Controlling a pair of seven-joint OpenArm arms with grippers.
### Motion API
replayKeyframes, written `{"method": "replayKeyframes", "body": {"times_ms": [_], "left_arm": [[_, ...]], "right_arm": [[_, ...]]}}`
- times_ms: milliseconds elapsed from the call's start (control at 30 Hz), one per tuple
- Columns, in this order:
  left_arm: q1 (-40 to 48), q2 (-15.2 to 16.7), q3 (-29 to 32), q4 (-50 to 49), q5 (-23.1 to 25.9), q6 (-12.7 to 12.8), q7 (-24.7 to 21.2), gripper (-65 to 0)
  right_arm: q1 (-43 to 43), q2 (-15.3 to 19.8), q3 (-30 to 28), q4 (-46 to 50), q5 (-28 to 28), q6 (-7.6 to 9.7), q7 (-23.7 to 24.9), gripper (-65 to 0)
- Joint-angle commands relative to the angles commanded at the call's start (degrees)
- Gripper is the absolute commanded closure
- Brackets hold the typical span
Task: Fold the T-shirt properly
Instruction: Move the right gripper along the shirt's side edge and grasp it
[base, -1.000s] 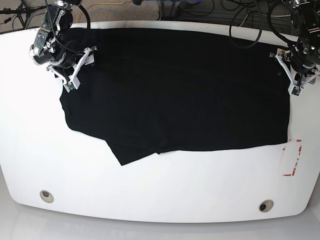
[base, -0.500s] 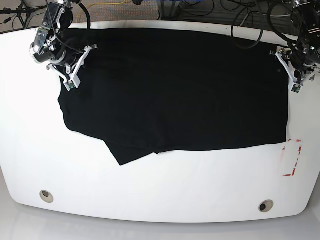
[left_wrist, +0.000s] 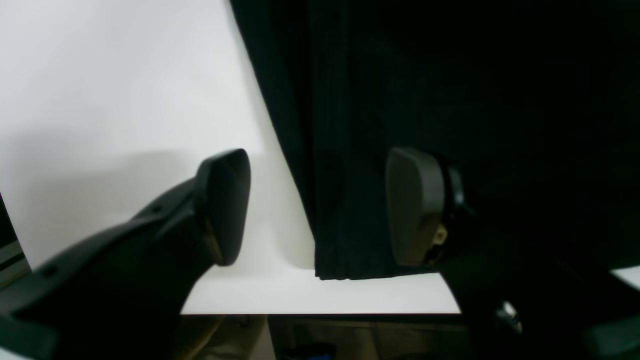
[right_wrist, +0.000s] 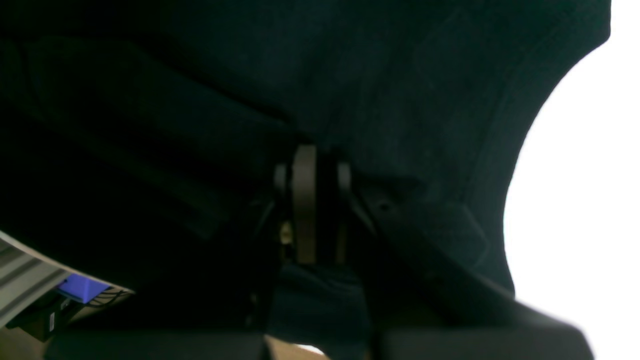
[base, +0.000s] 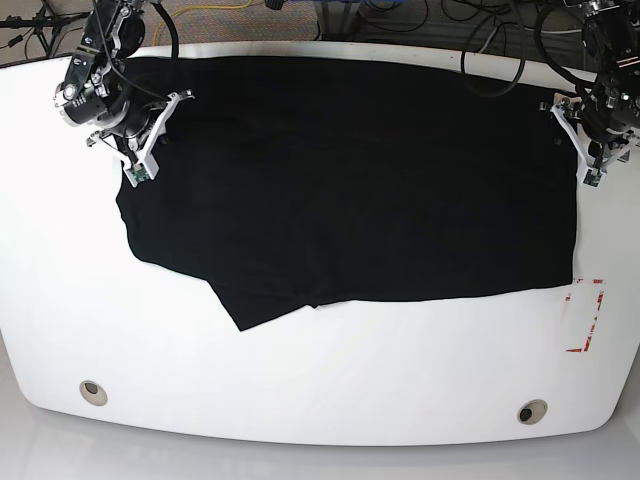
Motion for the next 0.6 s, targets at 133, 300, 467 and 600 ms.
{"method": "replayKeyframes", "body": {"times_ms": [133, 300, 467, 600], "left_arm": [[0.0, -0.1, 0.0, 0.0, 0.0, 0.0, 0.0, -40.3], [0.1, -0.2, 0.0, 0.0, 0.0, 0.0, 0.0, -40.3], [0.1, -0.2, 0.0, 0.0, 0.0, 0.0, 0.0, -40.3], [0.1, -0.2, 0.0, 0.0, 0.0, 0.0, 0.0, -40.3]], "right_arm": [[1.3, 0.0, 0.0, 0.0, 0.0, 0.0, 0.0, -0.2], [3.2, 0.0, 0.0, -0.2, 0.0, 0.0, 0.0, -1.0], [4.8, 0.0, 0.0, -0.4, -0.4, 0.0, 0.0, -2.7], [5.7, 0.0, 0.0, -1.3, -0.5, 0.0, 0.0, -6.2]]}}
